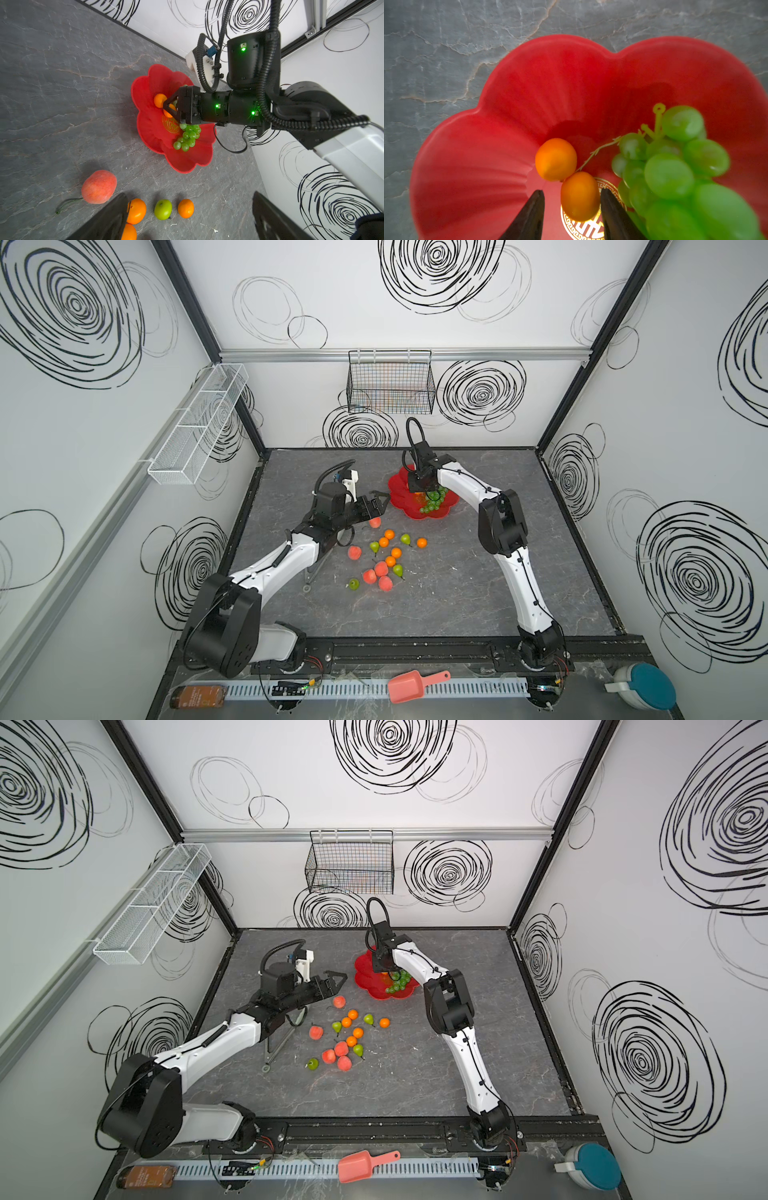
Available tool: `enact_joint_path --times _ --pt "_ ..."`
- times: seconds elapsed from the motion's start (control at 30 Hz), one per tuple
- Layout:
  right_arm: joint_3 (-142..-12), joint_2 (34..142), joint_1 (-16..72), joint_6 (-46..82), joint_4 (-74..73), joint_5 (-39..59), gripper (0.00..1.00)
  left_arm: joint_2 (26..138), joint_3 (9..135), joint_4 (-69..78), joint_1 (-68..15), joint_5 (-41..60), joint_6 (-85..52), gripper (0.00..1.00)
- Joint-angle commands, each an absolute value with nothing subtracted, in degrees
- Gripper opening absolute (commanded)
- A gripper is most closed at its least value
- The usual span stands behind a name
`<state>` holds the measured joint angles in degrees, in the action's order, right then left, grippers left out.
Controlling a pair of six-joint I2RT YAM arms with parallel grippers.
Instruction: Place and organize the fake fruits in the fruit bowl
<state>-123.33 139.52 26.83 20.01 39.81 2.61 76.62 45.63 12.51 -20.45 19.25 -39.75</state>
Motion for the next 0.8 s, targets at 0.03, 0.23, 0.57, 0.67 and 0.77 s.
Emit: enact_joint_path --times 0.03,0.23,0.57,0.67,0.77 --pt "-124.15 132.37 28.13 18.29 42.55 2.52 0.49 71.46 44.12 11.16 -21.40 18.03 -38.40 0.96" --pt "-114.69 123.66 30.46 18.02 39.76 1.59 0.50 64.05 41.04 8.29 -22.18 17.23 -37.77 0.96" --pt "-90.42 106.08 35.95 20.25 32.36 0.57 0.49 54.04 35.27 3.24 -26.59 15.32 -37.71 0.96" --pt "-82.91 101.45 37.45 21.22 31.00 0.42 0.49 52.64 34.27 1.22 -28.66 13.78 -36.76 0.96" --pt "-75.99 97.64 38.65 22.48 29.61 0.71 0.48 51.65 32.54 1.38 -30.97 13.19 -37.46 0.96"
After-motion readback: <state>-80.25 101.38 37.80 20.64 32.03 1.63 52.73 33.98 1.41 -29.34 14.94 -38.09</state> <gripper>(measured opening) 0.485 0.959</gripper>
